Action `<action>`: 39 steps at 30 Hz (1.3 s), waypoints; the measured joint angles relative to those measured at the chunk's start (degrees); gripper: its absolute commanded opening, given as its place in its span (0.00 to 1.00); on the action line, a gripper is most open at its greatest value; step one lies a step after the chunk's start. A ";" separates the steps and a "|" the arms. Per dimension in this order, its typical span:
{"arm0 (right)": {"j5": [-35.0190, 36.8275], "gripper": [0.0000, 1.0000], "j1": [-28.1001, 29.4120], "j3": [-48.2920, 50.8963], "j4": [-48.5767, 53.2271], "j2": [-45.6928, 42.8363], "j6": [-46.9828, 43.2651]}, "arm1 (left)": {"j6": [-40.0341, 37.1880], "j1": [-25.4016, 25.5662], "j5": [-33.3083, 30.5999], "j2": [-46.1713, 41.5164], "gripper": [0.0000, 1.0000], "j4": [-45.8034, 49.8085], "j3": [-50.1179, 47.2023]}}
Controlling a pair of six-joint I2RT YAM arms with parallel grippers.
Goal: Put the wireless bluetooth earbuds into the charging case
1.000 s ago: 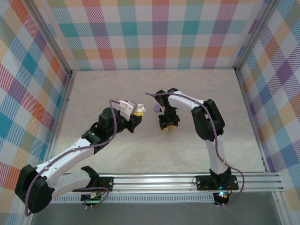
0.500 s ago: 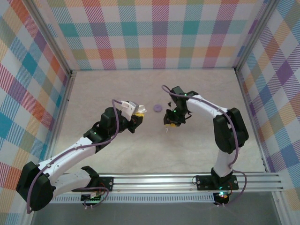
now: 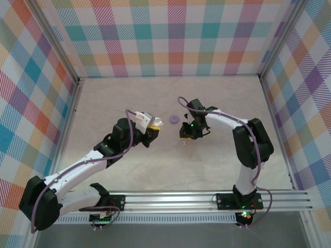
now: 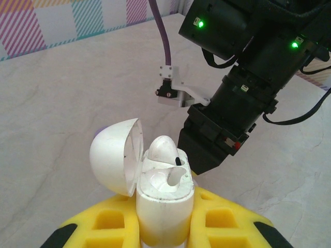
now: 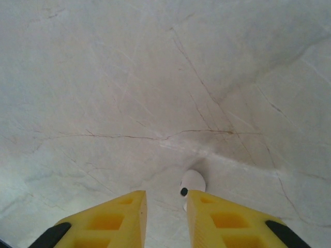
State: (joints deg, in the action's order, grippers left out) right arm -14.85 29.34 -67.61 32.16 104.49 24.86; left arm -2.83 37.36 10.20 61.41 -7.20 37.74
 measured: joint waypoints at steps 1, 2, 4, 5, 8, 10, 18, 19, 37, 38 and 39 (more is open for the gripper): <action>0.00 0.27 0.00 1.05 -0.92 0.00 -1.46 | 0.00 0.00 0.07 0.04 0.00 0.00 0.00; 0.02 0.27 0.00 2.16 -1.79 0.00 -2.95 | 0.00 0.04 0.20 0.04 0.00 0.00 0.00; 0.17 0.30 0.00 4.17 -3.06 0.00 -6.03 | 0.00 0.11 0.35 0.04 0.00 -0.02 0.02; 0.44 0.32 0.00 5.01 -3.34 0.00 -7.65 | -0.02 0.11 0.44 0.04 0.00 0.00 0.02; 0.46 0.35 0.00 5.79 -4.22 -0.22 -11.85 | -0.02 0.37 0.48 0.04 0.00 0.00 0.02; 0.63 0.37 0.00 6.03 -4.52 -0.44 -14.10 | -0.02 0.48 0.68 0.04 0.00 0.00 0.02; 0.85 0.38 0.28 5.90 -4.24 -0.39 -19.52 | -0.02 0.50 0.68 0.24 0.00 0.02 0.17; 0.92 0.38 0.35 5.68 -4.07 -0.28 -19.82 | -0.02 0.55 0.68 0.42 0.00 0.02 0.37; 11.63 0.22 4.13 -2.62 5.95 4.35 -20.37 | -0.02 0.81 0.70 0.92 0.00 0.00 0.76; 11.80 0.21 4.20 -2.73 6.12 4.35 -20.02 | -0.02 0.81 0.72 0.92 0.00 0.00 0.76; 11.91 0.20 4.24 -2.89 6.34 4.35 -19.65 | -0.04 0.81 0.79 0.92 0.00 0.00 0.76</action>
State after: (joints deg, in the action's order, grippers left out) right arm -2.94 33.58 -70.50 38.50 108.84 5.21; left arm -2.87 38.17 10.98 62.33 -7.20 38.50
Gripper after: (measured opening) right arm 0.218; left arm 0.193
